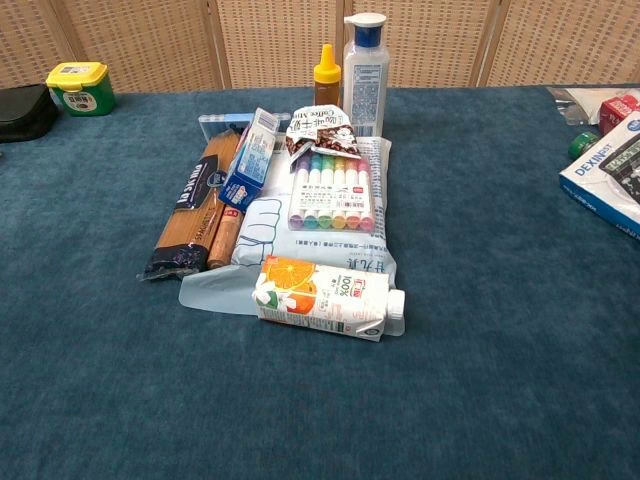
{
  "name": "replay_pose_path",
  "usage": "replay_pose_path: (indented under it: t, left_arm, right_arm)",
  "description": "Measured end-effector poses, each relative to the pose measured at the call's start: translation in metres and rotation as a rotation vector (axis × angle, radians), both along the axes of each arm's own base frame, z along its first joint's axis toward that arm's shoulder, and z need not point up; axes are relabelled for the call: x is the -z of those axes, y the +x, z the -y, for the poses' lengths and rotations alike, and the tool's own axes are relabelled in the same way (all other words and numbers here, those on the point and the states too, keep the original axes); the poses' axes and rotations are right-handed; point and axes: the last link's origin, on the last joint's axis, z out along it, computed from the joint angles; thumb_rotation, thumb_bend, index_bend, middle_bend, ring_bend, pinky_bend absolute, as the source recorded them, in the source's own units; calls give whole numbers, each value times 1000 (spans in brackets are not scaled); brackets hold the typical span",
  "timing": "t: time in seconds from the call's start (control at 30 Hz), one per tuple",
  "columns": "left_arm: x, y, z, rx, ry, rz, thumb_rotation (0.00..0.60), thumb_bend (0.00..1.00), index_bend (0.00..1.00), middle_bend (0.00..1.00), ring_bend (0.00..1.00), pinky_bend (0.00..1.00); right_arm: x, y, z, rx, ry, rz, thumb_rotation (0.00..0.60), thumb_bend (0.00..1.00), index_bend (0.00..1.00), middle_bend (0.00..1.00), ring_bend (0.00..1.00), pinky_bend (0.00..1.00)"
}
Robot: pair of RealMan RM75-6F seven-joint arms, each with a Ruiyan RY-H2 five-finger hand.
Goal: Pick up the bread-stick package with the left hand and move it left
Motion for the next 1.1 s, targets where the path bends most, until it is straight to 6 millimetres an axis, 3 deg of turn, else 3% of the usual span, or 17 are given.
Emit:
replay_pose_path:
  t: [0.37, 0.7, 1.1]
  left_arm:
    - [8, 4, -11, 38, -89, -49, 600, 183, 0, 0, 0, 0]
    - [27, 14, -23, 93, -206, -170, 600, 184, 0, 6, 0, 0]
    - [59, 41, -54, 184, -338, -265, 600, 189, 0, 37, 0, 0]
  right_arm:
    - [2, 2, 2, 3, 14, -8, 490, 0, 0, 0, 0, 0]
    - [-3, 2, 2, 6, 6, -10, 493, 0, 0, 0, 0, 0]
    - [-8, 1, 3, 19, -1, -12, 497, 0, 0, 0, 0, 0]
